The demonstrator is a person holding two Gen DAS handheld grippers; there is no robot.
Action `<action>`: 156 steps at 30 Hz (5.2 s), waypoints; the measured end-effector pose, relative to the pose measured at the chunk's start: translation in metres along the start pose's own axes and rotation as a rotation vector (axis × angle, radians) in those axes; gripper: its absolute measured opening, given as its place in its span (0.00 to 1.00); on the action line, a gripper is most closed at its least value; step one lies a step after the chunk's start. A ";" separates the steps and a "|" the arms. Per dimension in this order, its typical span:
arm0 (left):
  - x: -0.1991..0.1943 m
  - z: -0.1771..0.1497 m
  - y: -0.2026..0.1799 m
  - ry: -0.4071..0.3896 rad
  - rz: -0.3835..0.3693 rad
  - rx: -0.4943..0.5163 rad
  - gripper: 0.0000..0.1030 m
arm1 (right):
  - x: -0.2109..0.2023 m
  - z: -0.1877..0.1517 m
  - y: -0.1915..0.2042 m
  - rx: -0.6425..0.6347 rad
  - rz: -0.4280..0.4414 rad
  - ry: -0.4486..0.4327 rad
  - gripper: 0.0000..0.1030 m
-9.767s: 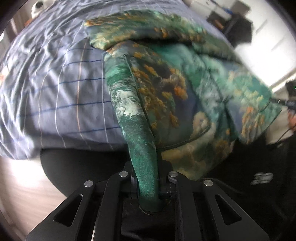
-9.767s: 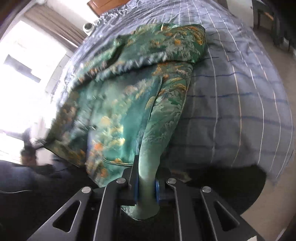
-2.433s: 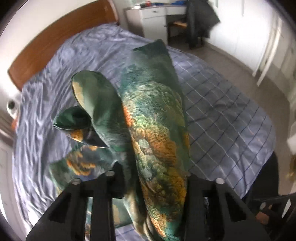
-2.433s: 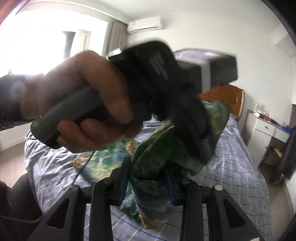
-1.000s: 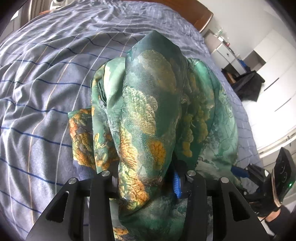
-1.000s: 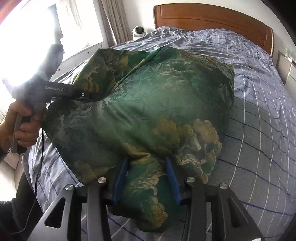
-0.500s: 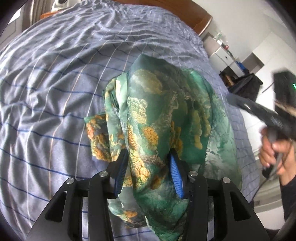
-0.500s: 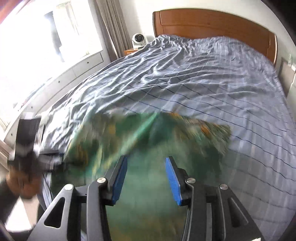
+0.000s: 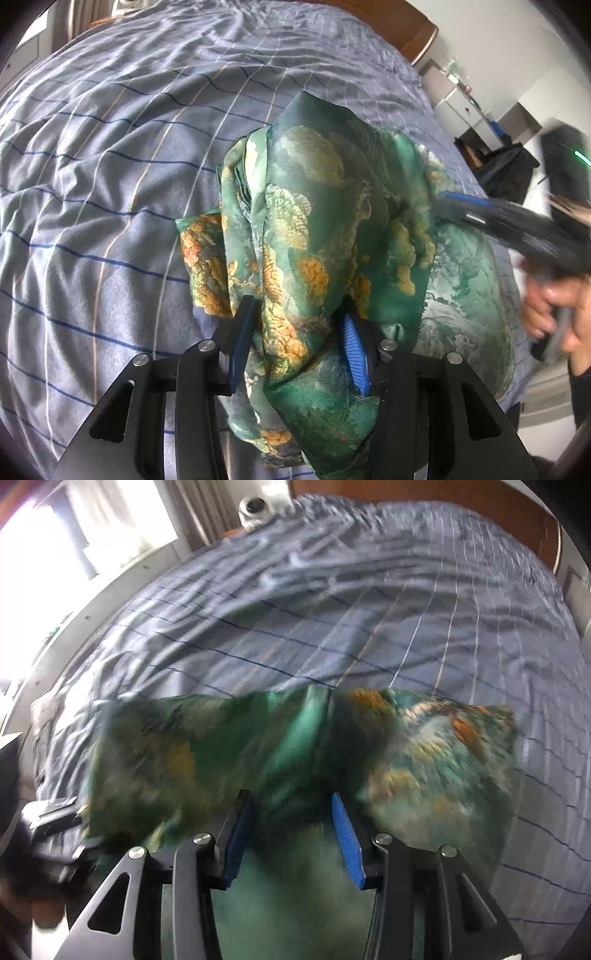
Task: Fold large clothes
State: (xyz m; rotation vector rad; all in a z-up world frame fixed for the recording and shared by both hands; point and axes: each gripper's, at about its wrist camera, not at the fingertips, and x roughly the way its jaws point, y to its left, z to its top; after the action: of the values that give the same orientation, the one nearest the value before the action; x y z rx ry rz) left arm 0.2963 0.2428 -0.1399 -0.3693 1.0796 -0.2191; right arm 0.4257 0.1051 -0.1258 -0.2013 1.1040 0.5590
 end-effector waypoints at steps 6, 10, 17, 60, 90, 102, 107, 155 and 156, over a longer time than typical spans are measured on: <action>0.002 -0.002 0.003 -0.008 -0.010 -0.013 0.47 | -0.099 -0.080 0.015 -0.146 0.018 -0.132 0.44; 0.001 -0.005 0.001 -0.015 0.002 -0.016 0.47 | -0.125 -0.146 0.030 -0.170 0.038 -0.154 0.44; 0.001 -0.009 -0.011 -0.021 0.056 0.021 0.48 | -0.066 -0.180 0.025 -0.103 0.004 -0.097 0.44; -0.126 -0.054 0.004 -0.190 -0.070 -0.114 0.99 | -0.187 -0.260 -0.054 0.155 -0.087 -0.339 0.81; 0.070 0.013 0.043 0.093 -0.383 -0.301 1.00 | 0.008 -0.160 -0.129 0.530 0.619 -0.112 0.88; 0.015 0.048 -0.002 -0.042 -0.413 -0.197 0.66 | -0.069 -0.126 -0.094 0.243 0.509 -0.308 0.75; 0.007 0.083 -0.023 -0.089 -0.405 -0.136 0.66 | -0.092 -0.086 -0.123 0.207 0.507 -0.384 0.75; -0.123 -0.099 -0.201 -0.611 0.576 0.170 1.00 | -0.213 -0.229 -0.025 0.029 -0.392 -0.557 0.95; -0.123 -0.101 -0.203 -0.612 0.578 0.178 1.00 | -0.213 -0.229 -0.020 0.022 -0.399 -0.551 0.95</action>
State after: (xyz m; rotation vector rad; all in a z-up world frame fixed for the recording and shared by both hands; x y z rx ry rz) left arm 0.1508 0.0807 -0.0013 0.0522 0.5188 0.3006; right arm 0.1858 -0.0785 -0.0425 -0.2244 0.5130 0.2189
